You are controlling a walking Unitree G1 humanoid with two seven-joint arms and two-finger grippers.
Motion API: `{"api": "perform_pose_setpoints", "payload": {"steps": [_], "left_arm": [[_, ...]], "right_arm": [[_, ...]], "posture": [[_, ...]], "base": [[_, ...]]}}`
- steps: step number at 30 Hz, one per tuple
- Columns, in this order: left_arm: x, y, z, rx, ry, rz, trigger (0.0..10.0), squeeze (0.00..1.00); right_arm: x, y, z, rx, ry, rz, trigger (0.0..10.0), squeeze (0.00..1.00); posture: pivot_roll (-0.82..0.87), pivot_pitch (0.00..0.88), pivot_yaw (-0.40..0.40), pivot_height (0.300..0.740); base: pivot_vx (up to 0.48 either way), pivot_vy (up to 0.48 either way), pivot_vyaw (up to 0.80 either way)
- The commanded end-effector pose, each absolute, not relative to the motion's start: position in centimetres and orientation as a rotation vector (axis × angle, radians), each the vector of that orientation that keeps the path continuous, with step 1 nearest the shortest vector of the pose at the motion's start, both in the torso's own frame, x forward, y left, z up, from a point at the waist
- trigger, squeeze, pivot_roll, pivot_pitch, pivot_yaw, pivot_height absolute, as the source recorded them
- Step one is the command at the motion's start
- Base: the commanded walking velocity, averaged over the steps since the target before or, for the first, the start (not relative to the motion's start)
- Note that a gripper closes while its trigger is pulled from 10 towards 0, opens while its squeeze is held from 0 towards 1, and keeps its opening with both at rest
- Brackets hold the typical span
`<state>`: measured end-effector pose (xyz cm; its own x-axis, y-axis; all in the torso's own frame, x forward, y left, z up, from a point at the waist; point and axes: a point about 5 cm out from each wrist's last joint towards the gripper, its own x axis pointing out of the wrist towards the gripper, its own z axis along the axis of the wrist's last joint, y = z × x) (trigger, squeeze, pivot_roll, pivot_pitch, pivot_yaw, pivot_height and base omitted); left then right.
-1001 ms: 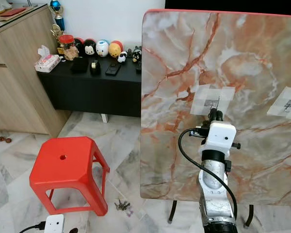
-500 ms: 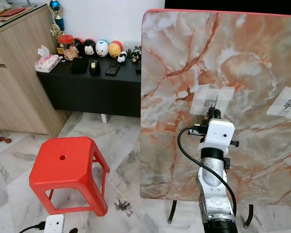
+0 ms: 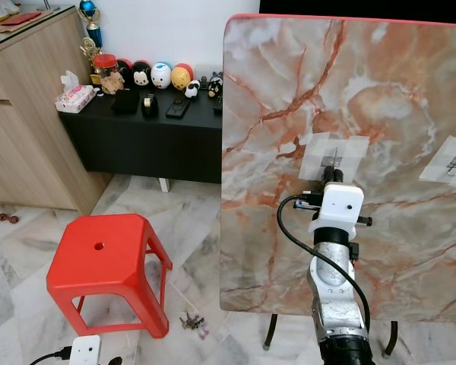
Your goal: Hang keys on a hook
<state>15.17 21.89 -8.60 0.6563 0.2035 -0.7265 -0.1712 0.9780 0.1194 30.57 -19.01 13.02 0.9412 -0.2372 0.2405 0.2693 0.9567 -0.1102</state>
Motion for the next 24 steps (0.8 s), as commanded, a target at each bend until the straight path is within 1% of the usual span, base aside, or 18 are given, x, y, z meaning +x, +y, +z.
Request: {"api": "perform_pose_setpoints", "payload": {"steps": [1, 8, 15, 17, 24], "left_arm": [[15.2, 21.8, -8.7, 0.060, 0.839, 0.197, 10.0, 0.00], [15.1, 21.8, -8.7, 0.061, 0.835, 0.197, 10.0, 0.00], [15.0, 21.7, -8.7, 0.063, 0.833, 0.197, 10.0, 0.00], [15.0, 21.8, -8.7, 0.063, 0.832, 0.197, 10.0, 0.00], [15.3, 21.7, -8.6, 0.066, 0.824, 0.195, 10.0, 0.00]], "right_arm": [[30.9, -19.3, 13.3, -0.141, -0.228, -0.264, 10.0, 0.00], [31.1, -19.2, 13.2, -0.144, -0.225, -0.256, 10.0, 0.00], [31.3, -18.2, 12.8, -0.164, -0.205, -0.167, 10.0, 0.00], [31.4, -18.0, 12.8, -0.207, -0.209, -0.143, 10.0, 0.00], [31.5, -17.8, 12.6, -0.208, -0.195, -0.117, 10.0, 0.00]], "posture": [[-0.03, 0.000, -0.042, 0.740], [-0.02, 0.000, -0.042, 0.740], [-0.02, 0.000, -0.042, 0.740], [-0.03, 0.000, -0.042, 0.740], [-0.02, 0.000, -0.040, 0.740]], "base": [[0.000, 0.000, 0.00], [0.000, 0.000, 0.00], [0.000, 0.000, 0.00], [0.000, 0.000, 0.00], [0.000, 0.000, 0.00]]}}
